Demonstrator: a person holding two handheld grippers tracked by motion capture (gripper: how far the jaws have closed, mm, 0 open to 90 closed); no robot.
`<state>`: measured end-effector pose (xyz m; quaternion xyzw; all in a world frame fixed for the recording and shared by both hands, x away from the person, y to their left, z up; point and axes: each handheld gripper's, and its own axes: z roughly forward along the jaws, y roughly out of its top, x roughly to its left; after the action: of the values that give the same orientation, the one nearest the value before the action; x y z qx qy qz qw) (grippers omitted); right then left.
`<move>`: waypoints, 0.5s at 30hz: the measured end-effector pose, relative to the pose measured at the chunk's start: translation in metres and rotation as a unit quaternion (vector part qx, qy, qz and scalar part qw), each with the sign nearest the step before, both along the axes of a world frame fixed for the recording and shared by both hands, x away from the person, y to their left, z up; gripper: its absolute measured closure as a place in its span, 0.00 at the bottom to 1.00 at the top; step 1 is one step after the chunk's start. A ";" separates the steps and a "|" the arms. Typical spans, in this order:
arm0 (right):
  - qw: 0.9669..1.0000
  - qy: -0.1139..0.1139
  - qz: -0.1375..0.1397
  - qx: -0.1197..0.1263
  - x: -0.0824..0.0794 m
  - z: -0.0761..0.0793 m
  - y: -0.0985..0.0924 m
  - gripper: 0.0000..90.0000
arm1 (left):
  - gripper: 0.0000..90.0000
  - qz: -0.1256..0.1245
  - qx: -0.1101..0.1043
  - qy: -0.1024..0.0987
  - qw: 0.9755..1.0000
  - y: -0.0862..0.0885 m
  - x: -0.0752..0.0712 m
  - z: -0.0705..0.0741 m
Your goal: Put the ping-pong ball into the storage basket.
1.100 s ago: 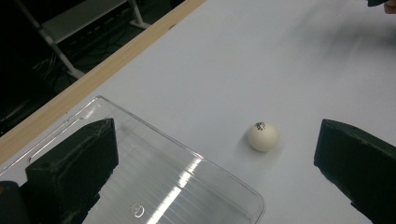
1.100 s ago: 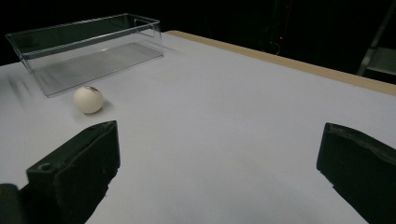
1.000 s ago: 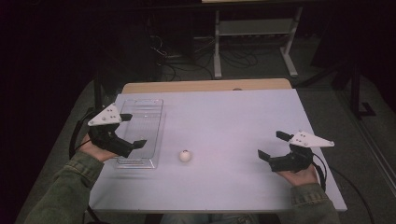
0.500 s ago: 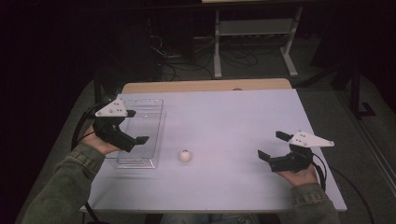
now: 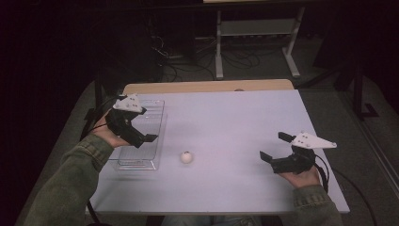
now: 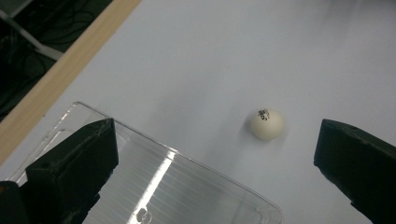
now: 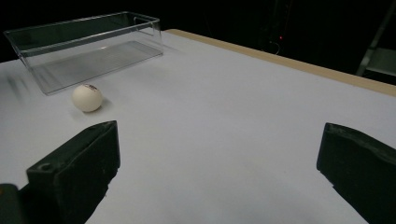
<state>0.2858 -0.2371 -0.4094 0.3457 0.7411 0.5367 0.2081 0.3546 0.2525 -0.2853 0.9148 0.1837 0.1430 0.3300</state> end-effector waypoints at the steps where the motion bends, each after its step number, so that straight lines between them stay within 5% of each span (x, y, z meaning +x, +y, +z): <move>1: 1.000 0.000 0.000 0.000 0.000 0.000 0.000 0.00 | 0.00 -0.001 0.004 0.002 1.000 -0.002 0.001 -0.001; 15: 1.000 -0.001 -0.002 -0.003 -0.002 0.000 -0.001 0.00 | 0.00 -0.026 0.039 0.007 0.999 -0.023 0.013 0.001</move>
<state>0.2840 -0.2376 -0.4092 0.3460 0.7414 0.5348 0.2112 0.3680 0.2294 -0.2845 0.9326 0.1561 0.1348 0.2963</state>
